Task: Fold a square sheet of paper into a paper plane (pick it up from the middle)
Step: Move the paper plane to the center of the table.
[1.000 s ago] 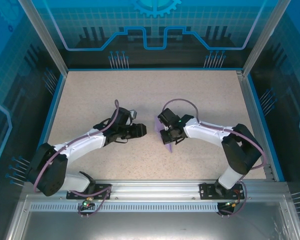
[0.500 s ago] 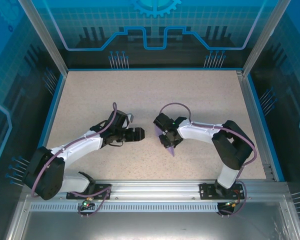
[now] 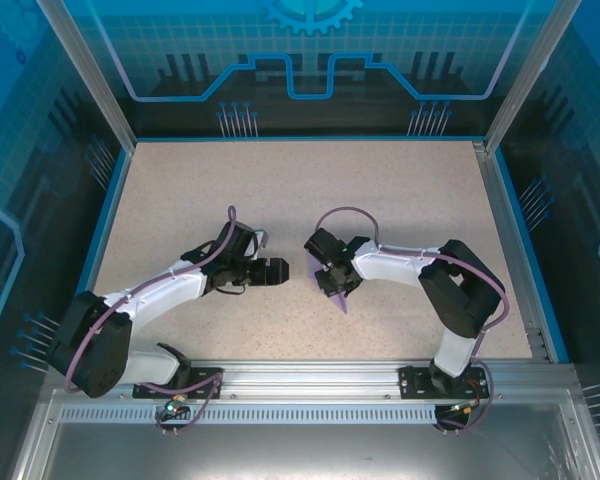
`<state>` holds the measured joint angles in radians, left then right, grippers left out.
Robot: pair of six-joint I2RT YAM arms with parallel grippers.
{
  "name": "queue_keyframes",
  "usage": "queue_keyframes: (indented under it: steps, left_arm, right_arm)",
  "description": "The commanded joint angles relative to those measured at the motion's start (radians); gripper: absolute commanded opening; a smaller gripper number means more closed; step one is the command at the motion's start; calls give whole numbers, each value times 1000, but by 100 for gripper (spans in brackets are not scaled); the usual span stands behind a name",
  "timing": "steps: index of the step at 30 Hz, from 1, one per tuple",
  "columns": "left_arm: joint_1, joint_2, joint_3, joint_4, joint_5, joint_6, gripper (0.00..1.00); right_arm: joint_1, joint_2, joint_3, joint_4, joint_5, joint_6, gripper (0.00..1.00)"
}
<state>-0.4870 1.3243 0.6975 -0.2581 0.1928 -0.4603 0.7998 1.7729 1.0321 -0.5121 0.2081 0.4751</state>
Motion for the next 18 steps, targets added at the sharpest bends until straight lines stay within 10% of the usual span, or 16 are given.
queue_keyframes:
  steps: [1,18]
  left_arm:
    - [8,9,-16,-23,25,34,86]
    - [9,5,54,-84,2,72,87]
  right_arm:
    - [15,36,-19,13,-12,19,20]
    - [-28,-150,-43,73,-158,0,34]
